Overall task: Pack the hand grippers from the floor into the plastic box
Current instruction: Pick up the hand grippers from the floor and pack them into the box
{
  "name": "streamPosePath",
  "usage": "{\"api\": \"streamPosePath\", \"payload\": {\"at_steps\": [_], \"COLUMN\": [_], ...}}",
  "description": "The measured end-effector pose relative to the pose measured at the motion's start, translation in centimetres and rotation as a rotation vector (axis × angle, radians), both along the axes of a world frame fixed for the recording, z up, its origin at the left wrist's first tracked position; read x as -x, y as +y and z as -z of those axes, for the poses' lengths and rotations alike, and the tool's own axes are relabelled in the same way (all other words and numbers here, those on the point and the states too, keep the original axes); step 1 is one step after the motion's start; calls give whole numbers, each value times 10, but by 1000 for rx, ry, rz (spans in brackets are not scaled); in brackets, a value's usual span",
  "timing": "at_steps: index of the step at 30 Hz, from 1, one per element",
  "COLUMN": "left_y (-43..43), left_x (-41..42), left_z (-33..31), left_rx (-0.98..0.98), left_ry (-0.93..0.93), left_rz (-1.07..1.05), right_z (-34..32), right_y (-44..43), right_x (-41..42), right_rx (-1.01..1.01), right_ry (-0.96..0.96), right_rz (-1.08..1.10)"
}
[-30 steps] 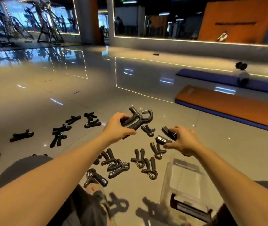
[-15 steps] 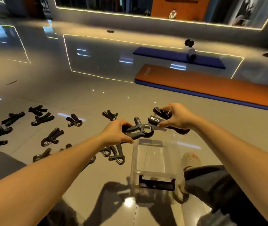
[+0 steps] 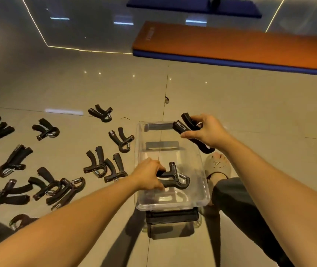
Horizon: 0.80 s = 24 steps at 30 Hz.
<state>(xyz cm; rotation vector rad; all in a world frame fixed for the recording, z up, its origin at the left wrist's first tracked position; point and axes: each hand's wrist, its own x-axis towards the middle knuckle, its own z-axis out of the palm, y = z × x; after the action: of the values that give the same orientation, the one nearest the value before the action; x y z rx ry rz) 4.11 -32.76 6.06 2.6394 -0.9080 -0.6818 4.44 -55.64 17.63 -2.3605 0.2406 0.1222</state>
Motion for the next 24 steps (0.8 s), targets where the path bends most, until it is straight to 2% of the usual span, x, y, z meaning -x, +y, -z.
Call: {"api": "streamPosePath", "payload": {"at_steps": [3,9,12,24], "left_y": [-18,-39,-43,-46], "left_x": [-3,0,2,15], "left_z": [19,60,76,121], "left_rx": [-63,-127,-141,-106], "left_ry": [31,249,309,481], "left_rz": [9,-135,-140,-353], "right_z": [15,34,41,50], "right_y": [-9,-25,-29,-40], "right_x": [-6,-12,-13,-4], "right_rx": [-35,-67,-98,-228], "right_ry": [13,32,18,-18], "right_rz": [21,56,75,110]}}
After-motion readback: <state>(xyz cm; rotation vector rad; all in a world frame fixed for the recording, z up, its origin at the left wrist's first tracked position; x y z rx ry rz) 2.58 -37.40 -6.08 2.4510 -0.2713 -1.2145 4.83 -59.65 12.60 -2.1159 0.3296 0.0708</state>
